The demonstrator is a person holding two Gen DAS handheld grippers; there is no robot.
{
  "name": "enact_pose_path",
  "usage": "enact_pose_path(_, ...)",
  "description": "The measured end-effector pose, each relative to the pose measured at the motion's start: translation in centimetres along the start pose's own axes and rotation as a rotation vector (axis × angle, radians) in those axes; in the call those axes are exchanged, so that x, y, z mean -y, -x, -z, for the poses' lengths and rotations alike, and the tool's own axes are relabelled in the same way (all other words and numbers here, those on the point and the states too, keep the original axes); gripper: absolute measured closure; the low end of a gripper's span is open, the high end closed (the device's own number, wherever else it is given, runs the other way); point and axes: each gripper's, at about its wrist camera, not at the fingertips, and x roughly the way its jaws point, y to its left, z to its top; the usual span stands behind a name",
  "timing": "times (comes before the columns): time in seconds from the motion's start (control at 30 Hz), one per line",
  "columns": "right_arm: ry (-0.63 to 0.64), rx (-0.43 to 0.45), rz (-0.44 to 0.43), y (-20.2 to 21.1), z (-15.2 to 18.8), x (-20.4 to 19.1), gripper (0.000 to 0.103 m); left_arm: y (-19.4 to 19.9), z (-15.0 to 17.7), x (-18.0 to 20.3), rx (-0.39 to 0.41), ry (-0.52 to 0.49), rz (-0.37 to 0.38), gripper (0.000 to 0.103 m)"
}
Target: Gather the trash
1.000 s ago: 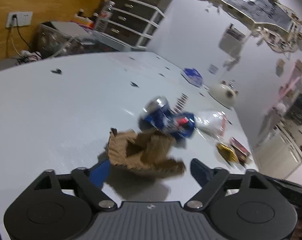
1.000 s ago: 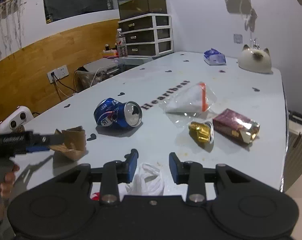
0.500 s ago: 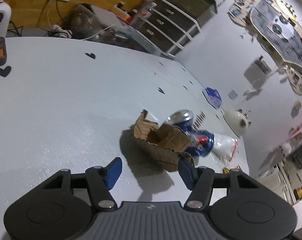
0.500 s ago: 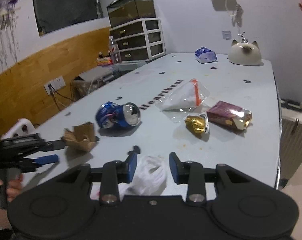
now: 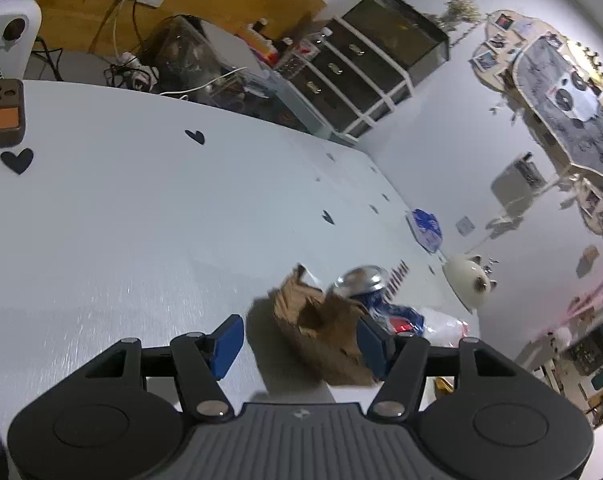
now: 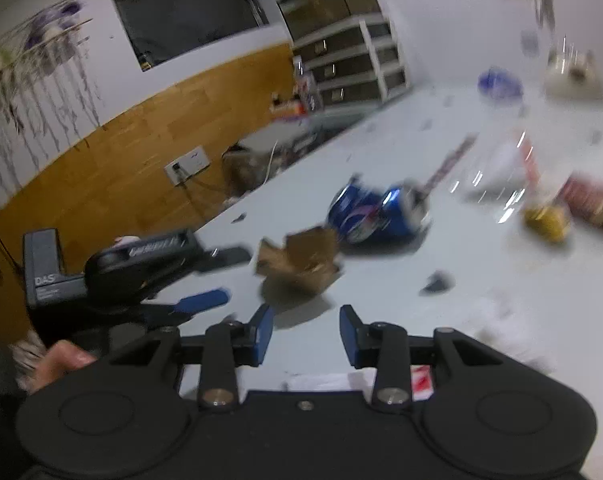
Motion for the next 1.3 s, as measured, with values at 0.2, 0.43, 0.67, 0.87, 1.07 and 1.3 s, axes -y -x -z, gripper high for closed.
enact_pose_path(0.2,0.09,-0.098,-0.006,1.9,1.9,-1.0,0.063,-2.6,-0.7,-0.1,-0.028,-0.051,-0.059,0.041)
enact_pose_path(0.43,0.202,-0.167,0.118,6.9,3.7,0.1,0.058,-3.6,0.0,1.1,-0.047,-0.164,-0.044,0.047)
enact_pose_path(0.67,0.289,-0.024,0.192,9.6,4.1,0.6,0.032,-3.7,1.9,2.2,-0.083,-0.233,-0.063,0.084)
enact_pose_path(0.87,0.463,-0.081,0.157,6.6,3.1,2.3,0.021,-2.5,2.8,2.1,-0.1,-0.231,-0.059,0.092)
enact_pose_path(1.07,0.455,-0.193,0.023,3.7,2.8,3.7,0.025,-0.2,3.5,2.3,-0.069,-0.248,-0.062,0.095)
enact_pose_path(1.3,0.453,-0.23,0.013,3.6,4.7,3.0,0.066,2.3,4.6,3.3,-0.041,-0.31,-0.067,0.097)
